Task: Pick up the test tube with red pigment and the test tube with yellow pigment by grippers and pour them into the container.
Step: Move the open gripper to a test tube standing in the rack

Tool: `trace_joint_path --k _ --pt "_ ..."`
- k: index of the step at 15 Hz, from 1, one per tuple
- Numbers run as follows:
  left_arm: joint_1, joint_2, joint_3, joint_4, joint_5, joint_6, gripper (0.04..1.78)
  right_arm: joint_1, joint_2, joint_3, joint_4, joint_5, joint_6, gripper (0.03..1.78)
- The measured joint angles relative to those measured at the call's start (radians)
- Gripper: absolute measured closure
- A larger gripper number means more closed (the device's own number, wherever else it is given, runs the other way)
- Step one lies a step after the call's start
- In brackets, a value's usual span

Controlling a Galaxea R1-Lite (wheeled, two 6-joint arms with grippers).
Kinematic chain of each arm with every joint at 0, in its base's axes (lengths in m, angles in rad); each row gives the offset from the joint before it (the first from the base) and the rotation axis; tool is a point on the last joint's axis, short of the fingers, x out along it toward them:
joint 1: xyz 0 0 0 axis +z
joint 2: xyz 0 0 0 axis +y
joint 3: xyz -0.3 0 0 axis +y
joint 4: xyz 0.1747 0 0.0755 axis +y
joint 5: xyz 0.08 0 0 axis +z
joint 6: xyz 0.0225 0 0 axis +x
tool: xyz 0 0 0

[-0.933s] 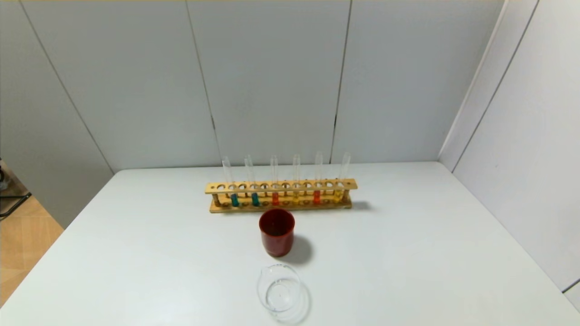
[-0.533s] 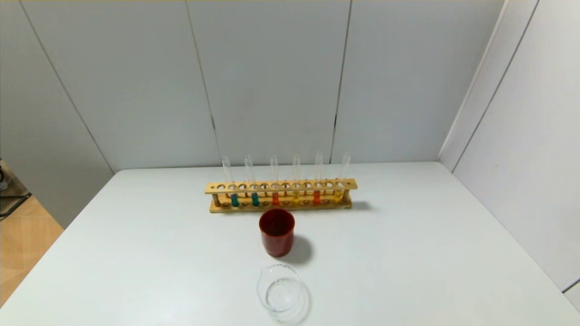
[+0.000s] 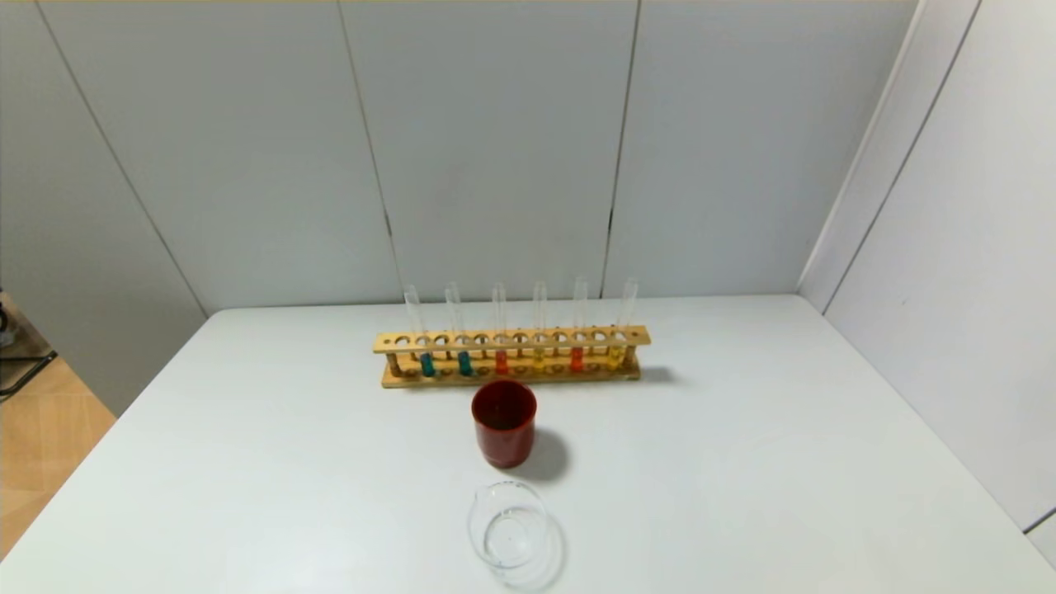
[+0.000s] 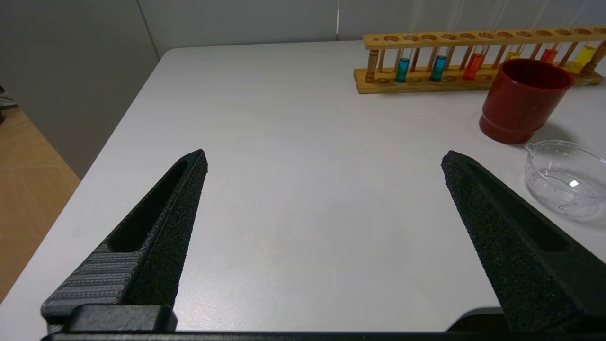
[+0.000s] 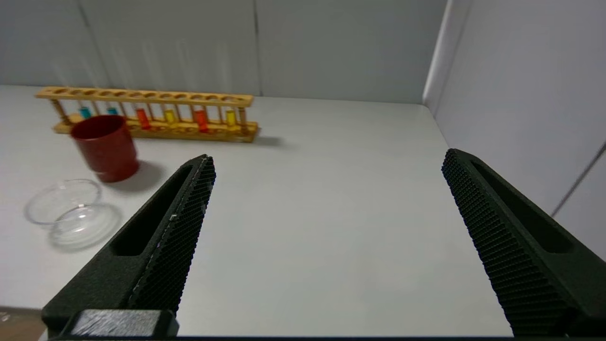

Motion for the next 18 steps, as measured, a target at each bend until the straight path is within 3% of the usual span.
trace_joint_path --k 2,6,12,18 --pt "0.000 0.000 0.000 0.000 0.000 0.000 0.07 0.000 0.051 -0.076 0.034 0.060 0.001 0.06" --pt "0.000 0.000 0.000 0.000 0.000 -0.001 0.07 0.012 0.246 -0.211 0.002 0.107 0.014 0.06" --pt "0.000 0.000 0.000 0.000 0.000 0.000 0.07 0.023 0.636 -0.339 -0.303 0.131 0.031 0.06" --pt "0.000 0.000 0.000 0.000 0.000 -0.001 0.07 0.026 1.068 -0.453 -0.549 0.136 0.137 0.06"
